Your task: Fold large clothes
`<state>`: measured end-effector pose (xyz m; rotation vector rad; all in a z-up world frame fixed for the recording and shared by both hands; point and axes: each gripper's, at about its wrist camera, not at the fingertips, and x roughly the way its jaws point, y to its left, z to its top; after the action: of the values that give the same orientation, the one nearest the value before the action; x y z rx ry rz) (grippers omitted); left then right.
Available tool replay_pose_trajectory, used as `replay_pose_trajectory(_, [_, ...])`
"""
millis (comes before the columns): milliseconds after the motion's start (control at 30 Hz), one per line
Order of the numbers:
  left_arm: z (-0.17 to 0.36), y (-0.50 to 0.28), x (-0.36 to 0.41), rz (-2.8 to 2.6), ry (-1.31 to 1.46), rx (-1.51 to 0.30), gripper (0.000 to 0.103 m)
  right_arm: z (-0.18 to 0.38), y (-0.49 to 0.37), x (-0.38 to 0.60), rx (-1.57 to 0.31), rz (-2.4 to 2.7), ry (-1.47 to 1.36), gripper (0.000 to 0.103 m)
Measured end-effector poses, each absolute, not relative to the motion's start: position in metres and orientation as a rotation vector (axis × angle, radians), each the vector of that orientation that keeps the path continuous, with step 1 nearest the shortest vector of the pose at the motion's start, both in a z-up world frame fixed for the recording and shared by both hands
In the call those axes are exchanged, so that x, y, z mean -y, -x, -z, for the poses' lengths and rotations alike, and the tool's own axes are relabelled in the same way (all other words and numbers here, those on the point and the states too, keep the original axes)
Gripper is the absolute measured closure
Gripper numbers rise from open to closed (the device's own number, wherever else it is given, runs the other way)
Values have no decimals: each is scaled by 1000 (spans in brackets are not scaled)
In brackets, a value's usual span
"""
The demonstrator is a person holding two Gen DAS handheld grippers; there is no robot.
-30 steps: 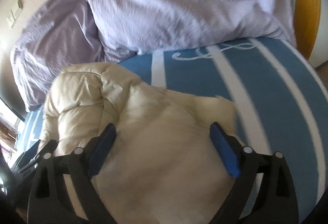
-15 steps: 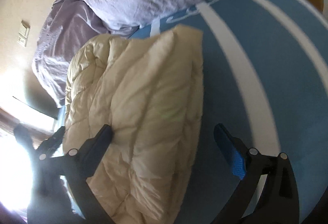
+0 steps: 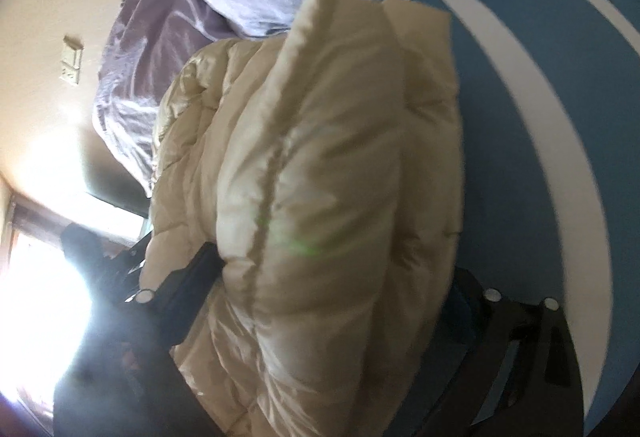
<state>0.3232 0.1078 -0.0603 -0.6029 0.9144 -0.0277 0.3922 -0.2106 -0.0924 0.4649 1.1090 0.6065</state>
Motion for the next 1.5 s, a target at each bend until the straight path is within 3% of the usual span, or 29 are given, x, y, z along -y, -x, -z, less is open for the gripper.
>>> replay_pose_trajectory(133, [70,-325,-111,81,686,-909,21,95,-395,209,-1103,-654,-507,30])
replay_pose_trajectory(200, [75,-324,-113,127,752,-898,34,93,-394,208,-1088,-679,-520,40])
replay_pose_trajectory(333, [79,-319,-119,170,848,-856,49,87,-395,203,-1063,-721,-524,56])
replay_pose_trajectory(500, [75,-313,-129,184,877,-810,65,74,-398,188,-1036,-743,-507,66])
replay_pose_trajectory(633, [68,-307,-142,178,873,-772,69,67,-399,172,-1020,-772,-485,69])
replay_pose_trajectory(1033, [47,-294,-190,68,820,-676,70,60,-426,112,-989,-836,-406,70])
replay_pose_trajectory(1067, [49,-295,-193,48,816,-683,70,61,-427,108,-985,-821,-383,69])
replay_pose_trajectory(1167, [57,-298,-197,24,820,-693,68,61,-425,108,-978,-742,-324,53])
replay_pose_trajectory(1333, [54,-295,-193,-31,739,-694,57,52,-411,123,-906,-613,-263,34])
replay_pose_trajectory(1500, [42,-292,-190,-124,641,-693,34,31,-404,143,-826,-529,-240,27])
